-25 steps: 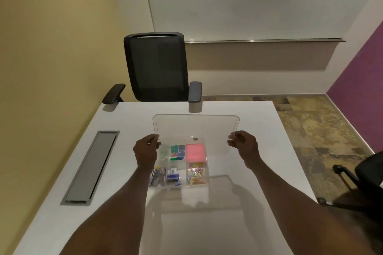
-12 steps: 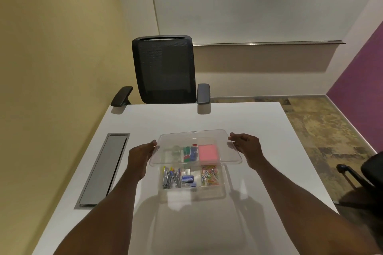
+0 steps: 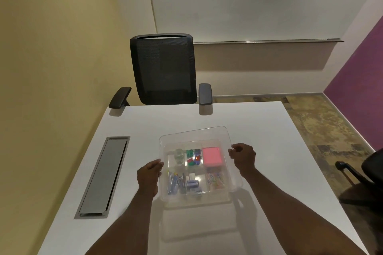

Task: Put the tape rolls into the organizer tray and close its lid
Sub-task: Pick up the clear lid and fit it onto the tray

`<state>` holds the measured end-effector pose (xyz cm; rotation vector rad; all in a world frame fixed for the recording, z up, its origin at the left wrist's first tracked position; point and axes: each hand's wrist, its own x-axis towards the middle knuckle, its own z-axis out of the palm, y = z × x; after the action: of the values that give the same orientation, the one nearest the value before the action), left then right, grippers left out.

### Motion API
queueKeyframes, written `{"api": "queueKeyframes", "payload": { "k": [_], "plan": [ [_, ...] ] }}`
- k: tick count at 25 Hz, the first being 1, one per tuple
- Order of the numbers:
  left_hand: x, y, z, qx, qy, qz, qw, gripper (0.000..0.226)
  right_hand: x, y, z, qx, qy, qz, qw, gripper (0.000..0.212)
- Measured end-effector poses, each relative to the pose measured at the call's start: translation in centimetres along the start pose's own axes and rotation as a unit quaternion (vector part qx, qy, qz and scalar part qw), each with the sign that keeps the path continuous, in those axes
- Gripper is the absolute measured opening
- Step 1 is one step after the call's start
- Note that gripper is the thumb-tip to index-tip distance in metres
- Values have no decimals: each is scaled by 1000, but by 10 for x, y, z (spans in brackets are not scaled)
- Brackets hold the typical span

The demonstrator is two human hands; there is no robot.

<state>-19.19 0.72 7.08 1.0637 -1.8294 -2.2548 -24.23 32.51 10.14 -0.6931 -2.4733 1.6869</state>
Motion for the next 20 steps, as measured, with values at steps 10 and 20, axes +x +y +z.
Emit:
{"api": "queueKeyframes", "payload": {
  "k": [10,20],
  "plan": [
    [33,-25,17,188,94,2,978,27,23,27,32,-120,-1,51,991,18],
    [66,-43,31,276,117,-4,954,24,55,49,67,-179,-18,111,977,19]
  ]
}}
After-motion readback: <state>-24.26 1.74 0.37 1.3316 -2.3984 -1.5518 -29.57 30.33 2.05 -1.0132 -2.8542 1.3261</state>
